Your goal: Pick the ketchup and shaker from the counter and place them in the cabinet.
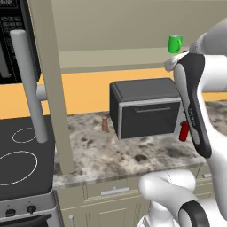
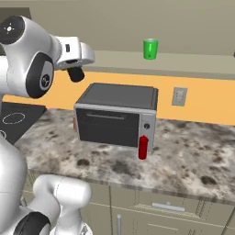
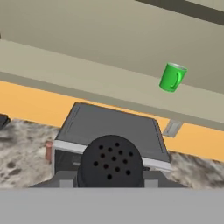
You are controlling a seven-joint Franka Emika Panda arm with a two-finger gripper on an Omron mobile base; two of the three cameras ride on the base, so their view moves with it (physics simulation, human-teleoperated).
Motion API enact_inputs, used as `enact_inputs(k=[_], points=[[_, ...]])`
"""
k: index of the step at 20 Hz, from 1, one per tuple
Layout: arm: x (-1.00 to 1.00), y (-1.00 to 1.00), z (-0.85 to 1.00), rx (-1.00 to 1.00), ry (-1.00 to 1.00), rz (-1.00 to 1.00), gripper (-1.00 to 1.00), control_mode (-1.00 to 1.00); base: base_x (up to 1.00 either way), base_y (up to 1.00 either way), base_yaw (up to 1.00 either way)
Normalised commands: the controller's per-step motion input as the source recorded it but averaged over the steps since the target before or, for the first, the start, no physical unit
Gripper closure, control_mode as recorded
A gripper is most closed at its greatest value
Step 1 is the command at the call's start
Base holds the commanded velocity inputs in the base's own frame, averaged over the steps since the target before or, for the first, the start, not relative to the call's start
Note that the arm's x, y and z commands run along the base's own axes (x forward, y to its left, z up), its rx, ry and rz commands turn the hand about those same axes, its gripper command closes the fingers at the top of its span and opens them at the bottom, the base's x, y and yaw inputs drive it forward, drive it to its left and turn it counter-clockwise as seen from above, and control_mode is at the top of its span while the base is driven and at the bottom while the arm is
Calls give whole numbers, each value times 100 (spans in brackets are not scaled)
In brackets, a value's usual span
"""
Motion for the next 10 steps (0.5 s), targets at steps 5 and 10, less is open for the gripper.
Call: enact_inputs(k=[5,10], points=[[44,0,-2,0,0,0,100,-100,0,0,0],[52,0,-1,2,0,0,100,-100,0,0,0]])
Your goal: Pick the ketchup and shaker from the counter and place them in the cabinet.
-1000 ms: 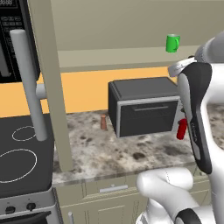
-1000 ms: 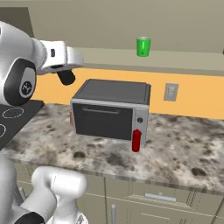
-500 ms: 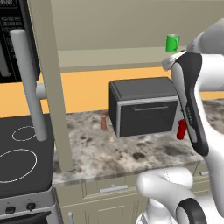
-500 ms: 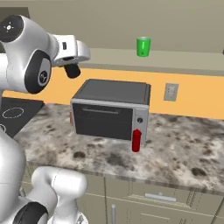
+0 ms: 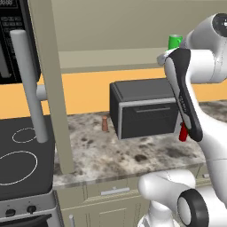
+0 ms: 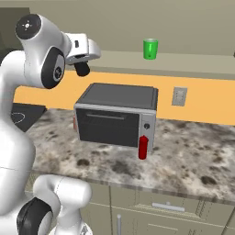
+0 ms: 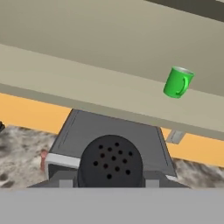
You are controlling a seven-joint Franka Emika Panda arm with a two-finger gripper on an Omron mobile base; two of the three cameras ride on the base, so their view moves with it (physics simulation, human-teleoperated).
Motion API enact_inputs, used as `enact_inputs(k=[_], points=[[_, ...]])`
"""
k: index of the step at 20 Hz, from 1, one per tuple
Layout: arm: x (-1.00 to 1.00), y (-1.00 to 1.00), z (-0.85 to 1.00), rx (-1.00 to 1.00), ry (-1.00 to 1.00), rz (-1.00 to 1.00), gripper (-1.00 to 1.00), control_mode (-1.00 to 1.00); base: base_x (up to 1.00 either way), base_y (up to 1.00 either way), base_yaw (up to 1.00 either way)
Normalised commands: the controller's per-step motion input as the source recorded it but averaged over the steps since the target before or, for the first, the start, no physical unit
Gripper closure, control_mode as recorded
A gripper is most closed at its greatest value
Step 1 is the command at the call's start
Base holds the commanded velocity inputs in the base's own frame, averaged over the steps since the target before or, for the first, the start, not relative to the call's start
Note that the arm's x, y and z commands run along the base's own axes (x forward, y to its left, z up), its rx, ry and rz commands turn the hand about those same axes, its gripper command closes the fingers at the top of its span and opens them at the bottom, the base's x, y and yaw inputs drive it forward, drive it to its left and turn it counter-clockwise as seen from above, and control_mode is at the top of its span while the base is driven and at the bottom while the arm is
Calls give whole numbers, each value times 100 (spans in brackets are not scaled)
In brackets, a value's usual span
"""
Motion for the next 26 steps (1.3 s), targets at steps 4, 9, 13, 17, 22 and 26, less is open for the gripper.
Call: enact_inputs(k=[4,9,13,17,22,26], points=[[52,0,0,6,0,0,100,-100,0,0,0],[51,0,0,6,0,0,100,-100,0,0,0],[51,0,0,2,0,0,100,-100,0,0,0],[53,1,0,0,0,0,100,-100,0,0,0],[52,0,0,0,2,0,100,-100,0,0,0],[47,0,-4,0,4,0,100,-100,0,0,0]])
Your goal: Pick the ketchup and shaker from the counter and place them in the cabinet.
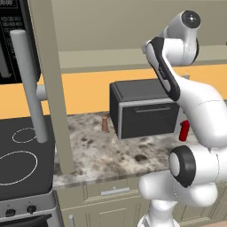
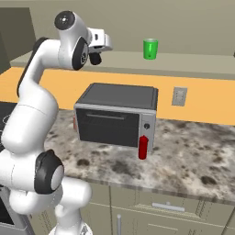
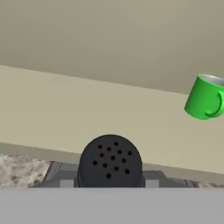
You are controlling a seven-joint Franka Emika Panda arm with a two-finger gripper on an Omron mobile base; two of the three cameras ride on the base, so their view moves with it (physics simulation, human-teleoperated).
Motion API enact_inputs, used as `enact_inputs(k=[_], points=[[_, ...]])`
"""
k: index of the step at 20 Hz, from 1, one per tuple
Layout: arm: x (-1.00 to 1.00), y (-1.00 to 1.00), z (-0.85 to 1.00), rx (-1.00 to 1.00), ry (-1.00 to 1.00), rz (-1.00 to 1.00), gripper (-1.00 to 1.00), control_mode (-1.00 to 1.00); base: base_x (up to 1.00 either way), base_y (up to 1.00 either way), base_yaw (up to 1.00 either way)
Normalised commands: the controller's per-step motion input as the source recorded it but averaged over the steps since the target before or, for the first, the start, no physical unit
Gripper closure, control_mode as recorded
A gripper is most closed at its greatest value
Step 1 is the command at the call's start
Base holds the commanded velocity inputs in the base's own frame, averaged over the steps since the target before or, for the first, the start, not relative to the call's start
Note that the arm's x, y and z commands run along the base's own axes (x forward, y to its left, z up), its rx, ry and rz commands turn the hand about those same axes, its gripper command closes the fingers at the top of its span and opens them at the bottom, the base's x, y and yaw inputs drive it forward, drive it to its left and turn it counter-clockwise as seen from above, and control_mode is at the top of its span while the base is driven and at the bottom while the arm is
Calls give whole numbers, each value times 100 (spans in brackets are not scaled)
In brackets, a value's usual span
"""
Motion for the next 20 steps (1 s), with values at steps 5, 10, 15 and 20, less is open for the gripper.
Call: enact_inputs(k=[5,10,15,20], points=[[44,0,-12,0,6,0,100,-100,0,0,0],[44,0,-19,0,7,0,100,-100,0,0,0],[39,0,-19,0,6,0,100,-100,0,0,0],[40,0,-12,0,2,0,100,-100,0,0,0]])
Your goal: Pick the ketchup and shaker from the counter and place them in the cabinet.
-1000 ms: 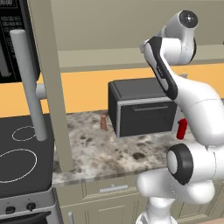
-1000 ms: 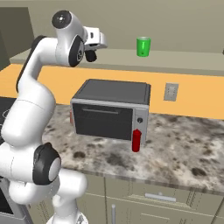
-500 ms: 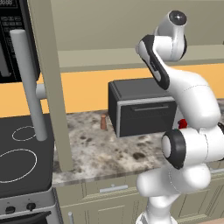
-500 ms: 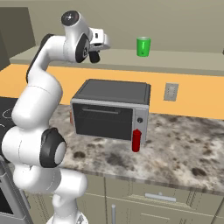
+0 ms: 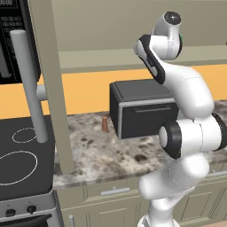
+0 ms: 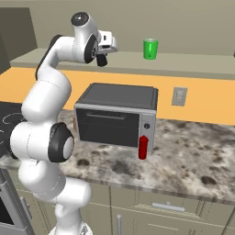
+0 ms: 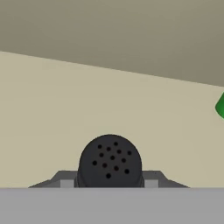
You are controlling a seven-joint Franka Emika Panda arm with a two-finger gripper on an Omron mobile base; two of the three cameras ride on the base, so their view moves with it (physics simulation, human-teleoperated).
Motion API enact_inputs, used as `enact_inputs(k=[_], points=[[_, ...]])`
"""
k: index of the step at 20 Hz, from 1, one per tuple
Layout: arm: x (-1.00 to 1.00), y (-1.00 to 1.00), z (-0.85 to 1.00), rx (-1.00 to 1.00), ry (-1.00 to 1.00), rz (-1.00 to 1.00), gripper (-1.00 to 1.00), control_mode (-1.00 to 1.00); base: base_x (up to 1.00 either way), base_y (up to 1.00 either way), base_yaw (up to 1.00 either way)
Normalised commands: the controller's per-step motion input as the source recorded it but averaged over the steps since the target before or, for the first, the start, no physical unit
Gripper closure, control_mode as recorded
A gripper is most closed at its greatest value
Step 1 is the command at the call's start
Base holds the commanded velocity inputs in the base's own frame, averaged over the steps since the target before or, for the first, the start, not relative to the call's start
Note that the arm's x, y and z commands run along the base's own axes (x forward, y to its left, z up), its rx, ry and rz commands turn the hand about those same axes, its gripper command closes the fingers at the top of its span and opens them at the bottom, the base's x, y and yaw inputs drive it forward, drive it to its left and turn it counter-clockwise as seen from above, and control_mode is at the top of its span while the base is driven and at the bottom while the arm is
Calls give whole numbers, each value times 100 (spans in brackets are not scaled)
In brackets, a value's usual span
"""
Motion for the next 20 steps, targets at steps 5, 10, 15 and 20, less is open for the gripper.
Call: enact_inputs(k=[5,10,15,20], points=[[46,0,-5,0,1,0,100,-100,0,0,0],[51,0,-12,0,4,0,100,-100,0,0,0],[48,0,-19,0,5,0,100,-100,0,0,0],[38,0,-30,0,5,0,100,-100,0,0,0]])
